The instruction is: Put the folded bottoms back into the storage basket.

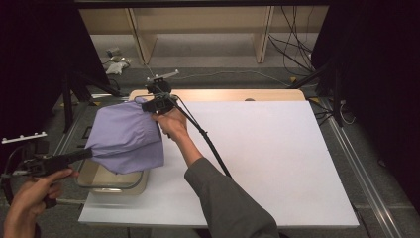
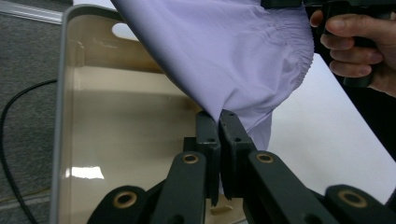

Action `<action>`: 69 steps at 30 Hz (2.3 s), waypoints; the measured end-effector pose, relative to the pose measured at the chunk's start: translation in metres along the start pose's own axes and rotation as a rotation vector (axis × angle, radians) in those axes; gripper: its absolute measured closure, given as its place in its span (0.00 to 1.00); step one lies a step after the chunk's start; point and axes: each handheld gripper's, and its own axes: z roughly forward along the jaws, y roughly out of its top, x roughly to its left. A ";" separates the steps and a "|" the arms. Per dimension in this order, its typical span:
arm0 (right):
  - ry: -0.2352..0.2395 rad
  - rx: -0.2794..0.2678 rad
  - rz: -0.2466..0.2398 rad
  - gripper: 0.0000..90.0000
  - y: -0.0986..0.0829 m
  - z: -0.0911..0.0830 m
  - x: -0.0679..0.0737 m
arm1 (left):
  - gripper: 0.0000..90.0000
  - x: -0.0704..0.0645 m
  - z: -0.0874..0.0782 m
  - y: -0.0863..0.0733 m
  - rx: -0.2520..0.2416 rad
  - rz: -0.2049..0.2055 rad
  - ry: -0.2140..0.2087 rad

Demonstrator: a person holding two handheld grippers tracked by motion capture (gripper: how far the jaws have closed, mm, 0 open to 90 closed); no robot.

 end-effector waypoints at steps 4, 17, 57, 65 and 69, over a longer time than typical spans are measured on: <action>-0.003 0.002 -0.001 0.88 0.000 0.005 0.005 | 0.97 0.005 -0.003 -0.001 -0.003 -0.007 0.014; -0.008 0.022 -0.004 0.87 -0.004 0.017 0.012 | 0.97 0.017 0.000 -0.004 0.019 -0.028 0.065; -0.036 0.062 -0.004 0.86 -0.017 0.041 0.019 | 0.96 0.039 0.016 -0.013 0.040 -0.093 0.174; -0.035 0.066 0.001 0.86 -0.019 0.046 0.020 | 0.96 0.042 0.017 -0.013 0.031 -0.098 0.191; -0.033 0.067 0.000 0.86 -0.019 0.047 0.021 | 0.96 0.043 0.017 -0.013 0.031 -0.098 0.193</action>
